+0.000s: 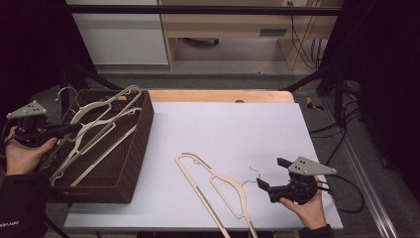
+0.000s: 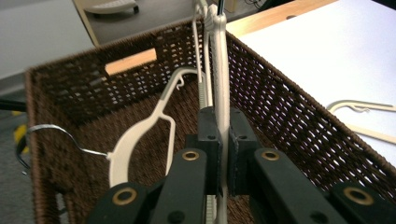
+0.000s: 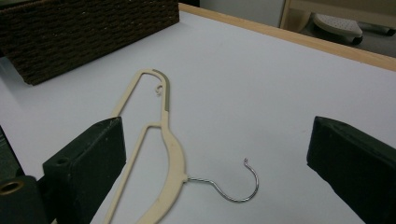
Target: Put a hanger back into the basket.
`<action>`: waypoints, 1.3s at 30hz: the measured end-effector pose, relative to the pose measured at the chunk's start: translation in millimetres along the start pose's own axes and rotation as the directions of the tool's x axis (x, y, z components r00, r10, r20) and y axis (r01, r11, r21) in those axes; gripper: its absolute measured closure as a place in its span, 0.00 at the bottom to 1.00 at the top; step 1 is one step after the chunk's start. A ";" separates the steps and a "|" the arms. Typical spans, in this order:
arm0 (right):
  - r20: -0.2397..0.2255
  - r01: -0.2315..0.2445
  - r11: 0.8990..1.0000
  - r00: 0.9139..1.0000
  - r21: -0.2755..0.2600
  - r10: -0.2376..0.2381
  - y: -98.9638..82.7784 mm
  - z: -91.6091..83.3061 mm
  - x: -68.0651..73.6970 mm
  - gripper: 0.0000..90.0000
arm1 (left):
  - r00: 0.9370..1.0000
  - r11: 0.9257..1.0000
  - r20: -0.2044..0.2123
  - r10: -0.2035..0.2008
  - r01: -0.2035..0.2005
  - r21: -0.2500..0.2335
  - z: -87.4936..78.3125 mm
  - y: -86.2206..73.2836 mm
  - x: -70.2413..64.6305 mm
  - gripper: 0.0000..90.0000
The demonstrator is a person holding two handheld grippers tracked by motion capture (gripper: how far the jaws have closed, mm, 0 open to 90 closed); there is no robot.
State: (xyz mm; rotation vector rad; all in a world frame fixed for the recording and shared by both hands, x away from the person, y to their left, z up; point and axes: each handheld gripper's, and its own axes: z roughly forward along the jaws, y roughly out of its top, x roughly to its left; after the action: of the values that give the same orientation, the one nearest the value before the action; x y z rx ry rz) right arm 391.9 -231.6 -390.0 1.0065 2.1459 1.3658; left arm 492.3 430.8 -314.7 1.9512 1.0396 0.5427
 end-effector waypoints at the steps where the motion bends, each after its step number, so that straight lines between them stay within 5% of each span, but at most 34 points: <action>1: 0.000 0.000 1.000 1.000 0.001 0.000 0.0 0.1 0.1 0.06 | 1.000 1.000 0.006 -0.001 0.001 0.003 1.7 -1.0 -0.6 0.96; 5: 0.002 -0.005 1.000 1.000 0.002 0.005 -0.1 0.4 0.8 0.06 | 1.000 0.998 0.018 0.006 -0.007 0.056 16.2 -5.5 -6.1 0.96; 11: 0.000 -0.005 1.000 1.000 0.003 0.005 -0.2 0.1 0.8 0.05 | 0.998 0.993 0.014 -0.053 0.051 0.107 34.7 -22.5 -4.5 0.95; 15: -0.009 0.000 1.000 1.000 0.010 0.000 -0.6 1.5 1.3 0.05 | 0.995 0.982 -0.076 -0.063 0.075 0.173 47.7 -29.5 -6.0 0.93; 18: -0.007 0.002 1.000 1.000 0.014 -0.002 -0.8 2.4 1.7 0.05 | 0.986 0.967 -0.140 -0.088 0.119 0.225 51.4 -38.0 -0.7 0.91; 24: -0.011 0.003 1.000 1.000 0.015 -0.002 -1.0 3.4 2.0 0.06 | 0.961 0.964 -0.237 -0.140 0.187 0.188 33.5 -48.9 9.8 0.85; 30: -0.010 0.004 1.000 1.000 0.018 -0.004 -1.3 3.9 2.5 0.06 | 0.949 0.979 -0.271 -0.159 0.187 0.082 13.1 -51.6 0.1 0.74; 35: -0.011 0.005 1.000 1.000 0.020 -0.005 -1.7 4.1 3.1 0.06 | 0.964 0.989 -0.221 -0.145 0.148 -0.006 3.3 -46.5 -19.5 0.60; 39: -0.005 -0.003 1.000 1.000 0.015 0.004 -1.4 2.9 3.1 0.06 | 0.976 0.990 -0.172 -0.134 0.126 -0.060 4.2 -41.0 -37.1 0.48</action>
State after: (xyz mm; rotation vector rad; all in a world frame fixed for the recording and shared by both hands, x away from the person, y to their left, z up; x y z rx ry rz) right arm 391.2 -227.8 -392.4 1.0139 2.1623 1.3573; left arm 455.3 410.6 -350.7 1.8022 1.2433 0.6699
